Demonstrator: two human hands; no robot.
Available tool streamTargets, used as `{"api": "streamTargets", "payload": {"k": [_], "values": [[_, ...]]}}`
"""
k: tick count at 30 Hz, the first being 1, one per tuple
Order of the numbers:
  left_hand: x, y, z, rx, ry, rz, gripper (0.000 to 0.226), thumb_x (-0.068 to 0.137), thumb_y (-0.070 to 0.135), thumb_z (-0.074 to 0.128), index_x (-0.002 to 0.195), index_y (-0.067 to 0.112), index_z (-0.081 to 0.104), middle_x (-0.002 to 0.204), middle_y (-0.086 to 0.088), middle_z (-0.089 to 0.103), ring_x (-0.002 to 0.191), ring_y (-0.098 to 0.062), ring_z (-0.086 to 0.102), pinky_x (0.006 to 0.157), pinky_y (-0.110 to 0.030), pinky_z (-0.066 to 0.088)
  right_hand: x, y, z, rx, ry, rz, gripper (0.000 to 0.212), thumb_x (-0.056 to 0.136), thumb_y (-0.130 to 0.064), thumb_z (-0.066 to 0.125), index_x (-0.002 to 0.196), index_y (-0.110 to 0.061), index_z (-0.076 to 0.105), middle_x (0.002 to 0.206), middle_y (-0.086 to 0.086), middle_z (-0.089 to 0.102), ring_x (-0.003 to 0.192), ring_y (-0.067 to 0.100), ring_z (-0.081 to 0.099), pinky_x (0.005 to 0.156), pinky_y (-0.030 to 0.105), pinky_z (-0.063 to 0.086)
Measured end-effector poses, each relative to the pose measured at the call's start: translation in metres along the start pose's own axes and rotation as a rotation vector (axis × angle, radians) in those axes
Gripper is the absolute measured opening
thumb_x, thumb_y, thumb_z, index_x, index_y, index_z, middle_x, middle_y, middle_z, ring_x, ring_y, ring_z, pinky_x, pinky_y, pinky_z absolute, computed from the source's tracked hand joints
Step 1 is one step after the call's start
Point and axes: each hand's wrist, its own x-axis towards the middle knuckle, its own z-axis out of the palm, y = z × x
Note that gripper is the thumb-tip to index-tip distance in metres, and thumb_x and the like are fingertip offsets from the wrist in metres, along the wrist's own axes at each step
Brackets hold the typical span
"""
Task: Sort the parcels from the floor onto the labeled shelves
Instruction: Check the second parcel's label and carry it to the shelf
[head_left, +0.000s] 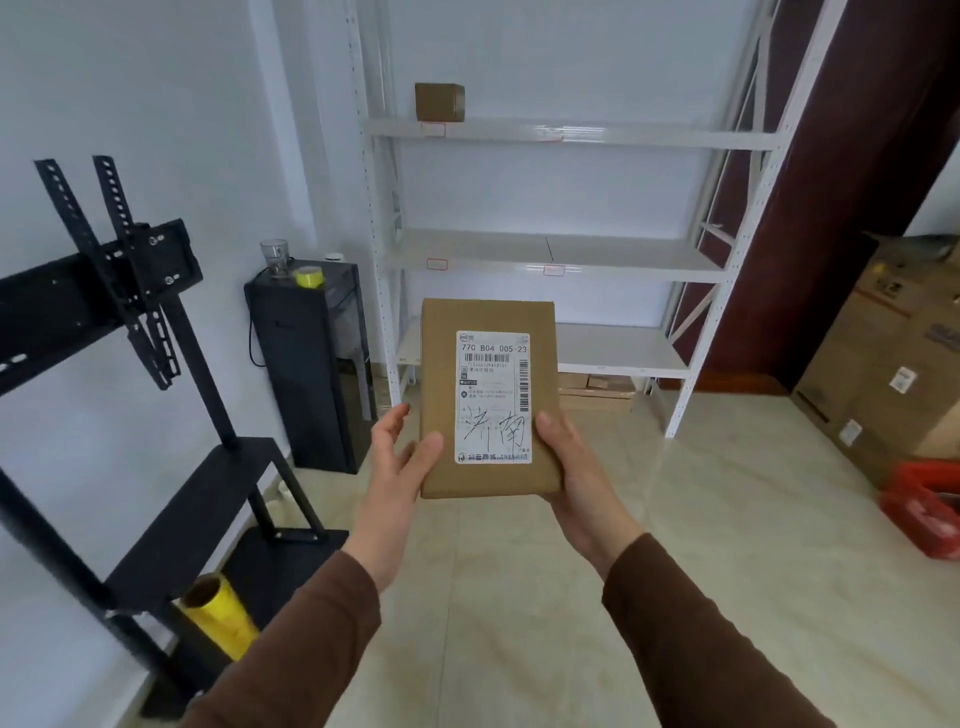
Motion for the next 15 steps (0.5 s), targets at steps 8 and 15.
{"api": "streamTargets", "payload": {"k": [8,15], "values": [[0.206,0.000,-0.025,-0.044,-0.136,-0.150,0.070,0.086,0.058,0.064,0.149,0.048,0.037,0.134,0.012,0.070,0.116,-0.010,0.070,0.104,-0.044,0.052,0.176,0.007,0.012,-0.011,0.195,0.004,0.067,0.086,-0.042,0.072,0.148,-0.031,0.046,0.128,0.001,0.076,0.119,0.024,0.072,0.102,0.045,0.055],[0.355,-0.040,-0.015,-0.057,-0.143,-0.214,0.056,0.093,0.049,0.062,0.146,0.046,0.043,0.129,0.013,0.073,0.115,-0.012,0.070,0.098,-0.043,0.054,0.318,0.026,-0.024,-0.052,0.246,0.084,0.053,0.096,-0.046,0.065,0.143,-0.026,0.053,0.136,0.002,0.071,0.111,0.012,0.070,0.089,0.034,0.053]]}}
